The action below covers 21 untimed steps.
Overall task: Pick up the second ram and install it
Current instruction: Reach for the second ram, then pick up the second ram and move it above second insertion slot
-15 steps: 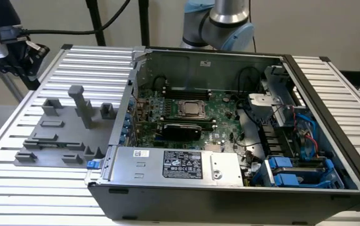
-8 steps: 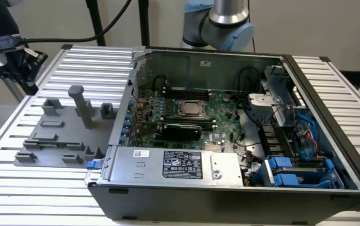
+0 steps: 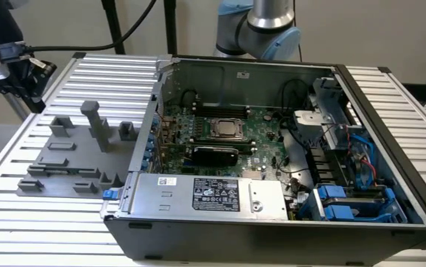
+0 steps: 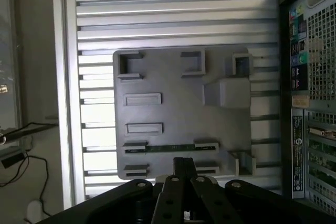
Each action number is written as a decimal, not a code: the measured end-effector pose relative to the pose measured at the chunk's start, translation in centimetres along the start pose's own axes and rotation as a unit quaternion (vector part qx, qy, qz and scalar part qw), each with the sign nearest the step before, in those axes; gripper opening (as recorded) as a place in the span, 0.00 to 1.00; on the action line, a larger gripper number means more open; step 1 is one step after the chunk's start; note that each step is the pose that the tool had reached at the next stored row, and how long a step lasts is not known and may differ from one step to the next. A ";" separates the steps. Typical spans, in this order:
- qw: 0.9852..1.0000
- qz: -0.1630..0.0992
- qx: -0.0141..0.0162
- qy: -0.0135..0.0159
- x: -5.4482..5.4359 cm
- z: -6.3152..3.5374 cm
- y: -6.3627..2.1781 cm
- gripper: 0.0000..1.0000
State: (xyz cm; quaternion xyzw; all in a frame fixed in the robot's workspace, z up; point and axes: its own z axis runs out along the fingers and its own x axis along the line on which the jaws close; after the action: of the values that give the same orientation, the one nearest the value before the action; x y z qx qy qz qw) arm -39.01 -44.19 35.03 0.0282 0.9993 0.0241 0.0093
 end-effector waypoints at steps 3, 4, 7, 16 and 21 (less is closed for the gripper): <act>1.000 0.000 0.000 0.000 0.0 0.00 0.00 0.00; 1.000 -0.001 0.000 0.000 0.0 0.00 0.00 0.00; 1.000 -0.001 0.000 0.000 0.0 0.00 0.00 0.00; 0.998 -0.063 -0.001 0.003 0.0 0.27 -0.01 0.00; 0.994 -0.108 -0.002 0.005 0.0 0.57 -0.03 0.00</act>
State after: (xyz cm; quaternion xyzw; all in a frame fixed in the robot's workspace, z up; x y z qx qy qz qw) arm -39.01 -44.19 34.46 -0.0806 0.9964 0.0248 0.0067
